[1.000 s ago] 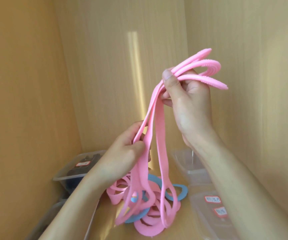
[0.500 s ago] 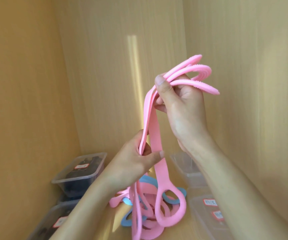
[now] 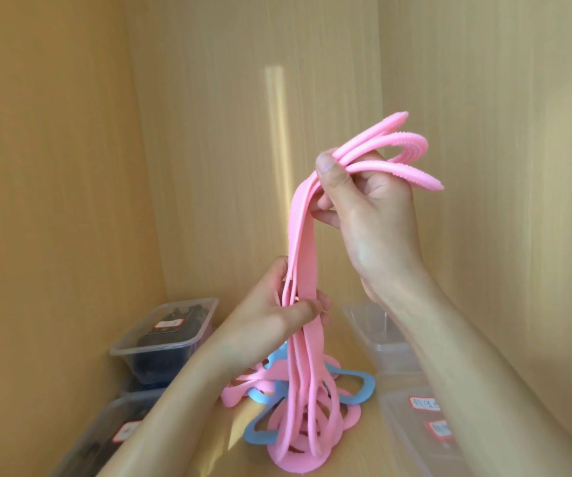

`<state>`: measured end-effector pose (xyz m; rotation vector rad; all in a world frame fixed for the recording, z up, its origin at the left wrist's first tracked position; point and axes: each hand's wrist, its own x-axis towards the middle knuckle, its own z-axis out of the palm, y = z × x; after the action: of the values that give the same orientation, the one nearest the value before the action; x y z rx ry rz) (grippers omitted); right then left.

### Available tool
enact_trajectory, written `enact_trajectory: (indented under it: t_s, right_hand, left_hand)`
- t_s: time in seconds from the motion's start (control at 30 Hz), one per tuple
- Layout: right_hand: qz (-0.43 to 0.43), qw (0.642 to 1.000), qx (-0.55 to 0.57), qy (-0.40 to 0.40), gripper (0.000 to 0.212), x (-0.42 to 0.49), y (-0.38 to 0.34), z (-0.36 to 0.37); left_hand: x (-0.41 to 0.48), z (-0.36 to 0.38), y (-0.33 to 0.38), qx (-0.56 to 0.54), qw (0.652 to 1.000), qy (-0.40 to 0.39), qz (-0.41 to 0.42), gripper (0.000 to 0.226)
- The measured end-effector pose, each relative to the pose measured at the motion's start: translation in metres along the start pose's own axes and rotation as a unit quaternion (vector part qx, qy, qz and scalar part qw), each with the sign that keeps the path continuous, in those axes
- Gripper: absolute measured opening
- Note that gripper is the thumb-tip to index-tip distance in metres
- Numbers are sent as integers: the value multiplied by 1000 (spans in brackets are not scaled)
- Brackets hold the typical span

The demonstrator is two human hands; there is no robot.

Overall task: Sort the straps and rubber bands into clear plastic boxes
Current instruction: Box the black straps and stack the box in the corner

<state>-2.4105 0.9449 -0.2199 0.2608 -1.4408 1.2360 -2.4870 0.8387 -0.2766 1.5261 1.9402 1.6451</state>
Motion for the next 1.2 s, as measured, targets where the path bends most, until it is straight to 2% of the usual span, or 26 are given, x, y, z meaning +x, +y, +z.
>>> enact_trajectory:
  t_s: [0.3, 0.4, 0.53, 0.7, 0.77, 0.83, 0.93, 1.03, 1.2]
  right_hand:
    - [8, 1000, 3, 28, 30, 6, 0, -6]
    - [12, 999, 10, 37, 27, 9, 2, -11]
    - [25, 998, 24, 43, 25, 11, 6, -13]
    - [24, 999, 17, 33, 25, 10, 7, -11]
    - [24, 999, 8, 34, 26, 10, 8, -11]
    - [25, 999, 1, 38, 26, 9, 8, -11]
    - [29, 999, -4, 36, 23, 8, 10, -9]
    - [36, 999, -11, 30, 26, 8, 13, -7]
    - [37, 998, -36, 20, 34, 6, 16, -6]
  left_hand:
    - [1, -1, 1, 3, 998, 66, 16, 50]
    - [3, -5, 0, -25, 994, 102, 27, 45]
    - [7, -9, -3, -63, 985, 145, 68, 27]
    - [6, -9, 3, -62, 986, 147, 49, 42]
    - [6, -10, 2, -70, 989, 125, 40, 45]
    - [5, -11, 1, -63, 994, 82, 34, 43]
    - [7, -11, -2, 40, 997, 58, 19, 39]
    - [11, -13, -5, 89, 992, 84, 18, 10]
    - [15, -19, -4, 28, 986, 164, -7, 12]
